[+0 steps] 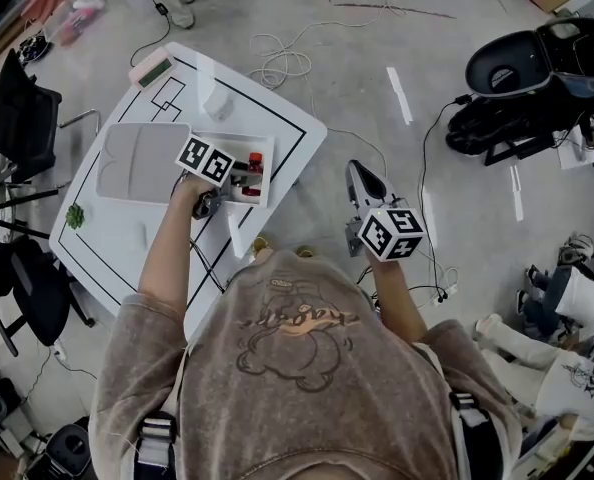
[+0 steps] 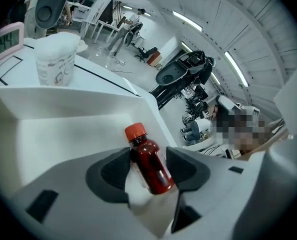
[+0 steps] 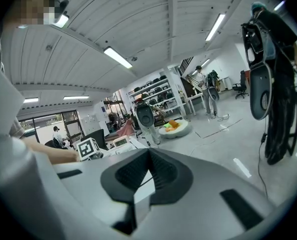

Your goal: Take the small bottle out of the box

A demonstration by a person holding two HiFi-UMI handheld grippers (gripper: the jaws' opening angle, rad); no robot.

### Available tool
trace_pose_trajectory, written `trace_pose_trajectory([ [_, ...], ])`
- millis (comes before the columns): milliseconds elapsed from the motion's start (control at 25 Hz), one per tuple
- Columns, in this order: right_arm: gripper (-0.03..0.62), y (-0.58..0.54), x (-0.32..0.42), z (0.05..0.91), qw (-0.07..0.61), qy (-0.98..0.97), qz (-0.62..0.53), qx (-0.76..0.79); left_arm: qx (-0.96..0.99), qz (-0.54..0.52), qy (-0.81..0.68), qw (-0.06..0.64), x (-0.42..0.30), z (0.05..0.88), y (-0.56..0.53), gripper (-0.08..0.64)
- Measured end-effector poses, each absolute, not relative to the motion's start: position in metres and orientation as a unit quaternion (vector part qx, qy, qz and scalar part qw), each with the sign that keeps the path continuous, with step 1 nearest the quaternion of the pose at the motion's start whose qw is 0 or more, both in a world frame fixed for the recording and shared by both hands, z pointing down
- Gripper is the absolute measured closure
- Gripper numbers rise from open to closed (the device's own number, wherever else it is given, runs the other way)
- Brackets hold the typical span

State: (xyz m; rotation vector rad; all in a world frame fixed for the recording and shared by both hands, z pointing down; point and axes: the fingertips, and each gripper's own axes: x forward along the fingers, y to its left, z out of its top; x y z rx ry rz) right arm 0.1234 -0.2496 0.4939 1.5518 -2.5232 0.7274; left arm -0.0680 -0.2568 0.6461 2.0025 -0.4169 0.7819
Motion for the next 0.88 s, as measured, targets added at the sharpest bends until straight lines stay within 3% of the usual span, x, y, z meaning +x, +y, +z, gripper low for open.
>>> trace_pose_trajectory([
  [880, 0.595, -0.257, 0.112, 0.497, 0.050, -0.829, 0.239, 0.503, 0.805, 0.325, -0.184, 0.461, -0.070, 0.641, -0.258, 0.341],
])
